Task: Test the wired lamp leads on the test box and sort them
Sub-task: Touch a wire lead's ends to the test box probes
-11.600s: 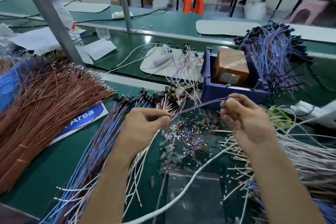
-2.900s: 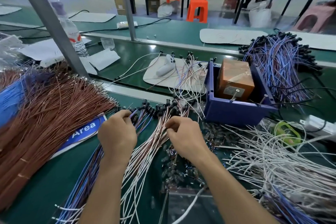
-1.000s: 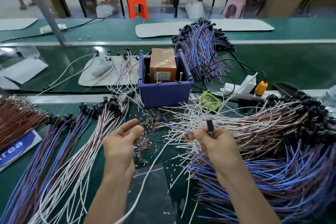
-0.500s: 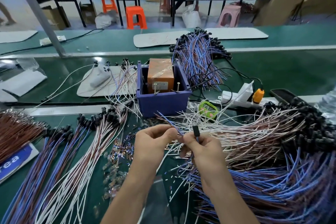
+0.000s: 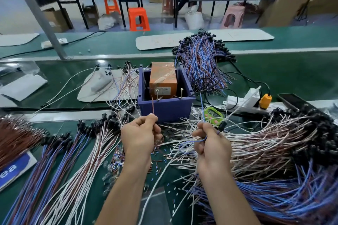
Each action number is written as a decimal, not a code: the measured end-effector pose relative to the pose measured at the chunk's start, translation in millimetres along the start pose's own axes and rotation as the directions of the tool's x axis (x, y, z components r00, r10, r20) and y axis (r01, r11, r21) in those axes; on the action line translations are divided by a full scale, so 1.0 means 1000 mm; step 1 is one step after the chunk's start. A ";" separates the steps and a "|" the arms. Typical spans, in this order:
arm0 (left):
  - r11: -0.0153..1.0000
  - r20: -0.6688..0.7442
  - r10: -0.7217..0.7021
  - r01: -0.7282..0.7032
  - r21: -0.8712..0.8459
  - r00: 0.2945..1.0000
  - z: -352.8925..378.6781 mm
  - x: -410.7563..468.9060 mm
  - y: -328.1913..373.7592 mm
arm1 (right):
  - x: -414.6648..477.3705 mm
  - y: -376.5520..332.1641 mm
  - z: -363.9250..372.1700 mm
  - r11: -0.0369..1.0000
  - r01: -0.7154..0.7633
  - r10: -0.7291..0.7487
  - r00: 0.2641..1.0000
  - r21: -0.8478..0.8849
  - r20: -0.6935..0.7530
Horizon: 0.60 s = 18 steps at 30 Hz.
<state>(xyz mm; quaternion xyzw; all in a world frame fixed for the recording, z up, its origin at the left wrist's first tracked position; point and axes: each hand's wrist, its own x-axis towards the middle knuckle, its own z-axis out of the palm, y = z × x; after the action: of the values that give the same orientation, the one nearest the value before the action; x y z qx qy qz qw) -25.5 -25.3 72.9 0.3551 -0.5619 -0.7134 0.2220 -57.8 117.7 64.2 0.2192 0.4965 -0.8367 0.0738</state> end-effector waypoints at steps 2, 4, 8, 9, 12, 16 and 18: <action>1.000 -0.016 -0.005 0.005 0.001 1.000 0.002 0.004 -0.003 | 0.004 0.001 0.005 1.000 -0.006 0.006 1.000 -0.017 0.004; 1.000 -0.013 -0.008 0.008 -0.001 1.000 0.004 0.007 -0.005 | 0.007 0.003 0.009 0.999 -0.012 0.012 1.000 -0.044 0.010; 1.000 -0.001 -0.002 0.002 0.010 1.000 0.006 0.011 -0.007 | 0.012 0.007 0.012 0.997 -0.006 0.008 1.000 -0.075 0.017; 1.000 0.008 0.005 -0.005 0.016 1.000 0.006 0.011 -0.007 | 0.013 0.008 0.012 0.996 0.000 0.001 1.000 -0.085 0.020; 0.999 0.046 0.031 -0.032 0.028 0.998 0.005 0.010 -0.007 | 0.012 0.010 0.013 0.993 0.025 -0.022 0.999 -0.117 0.027; 0.998 0.056 0.052 -0.054 0.033 0.997 0.003 0.008 -0.010 | 0.011 0.011 0.014 0.988 0.034 -0.031 0.999 -0.152 0.023; 0.998 0.055 0.049 -0.051 0.034 0.997 0.004 0.007 -0.010 | 0.011 0.011 0.014 0.984 0.027 -0.022 0.999 -0.175 0.034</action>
<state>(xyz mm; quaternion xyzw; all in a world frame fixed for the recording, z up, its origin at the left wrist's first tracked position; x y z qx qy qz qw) -32.5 -25.2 62.2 0.3251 -0.5890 -0.7069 0.2182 -67.7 101.5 56.6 0.1924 0.5695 -0.7940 0.0903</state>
